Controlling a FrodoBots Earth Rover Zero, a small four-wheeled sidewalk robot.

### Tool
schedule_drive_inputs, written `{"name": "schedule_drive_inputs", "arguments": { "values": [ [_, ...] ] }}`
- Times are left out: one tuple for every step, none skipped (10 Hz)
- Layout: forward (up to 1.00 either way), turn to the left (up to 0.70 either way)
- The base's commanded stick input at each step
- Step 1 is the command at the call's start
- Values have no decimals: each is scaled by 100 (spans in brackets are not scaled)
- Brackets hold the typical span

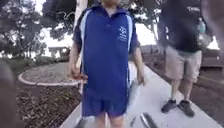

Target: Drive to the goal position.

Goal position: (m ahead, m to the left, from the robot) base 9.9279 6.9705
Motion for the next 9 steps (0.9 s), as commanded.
{"name": "schedule_drive_inputs", "arguments": {
  "values": [
    [0, 0],
    [0, 0],
    [0, 0],
    [0, 0],
    [0, 0],
    [0, 0],
    [0, 0],
    [0, 0],
    [0, 0]
  ]
}}
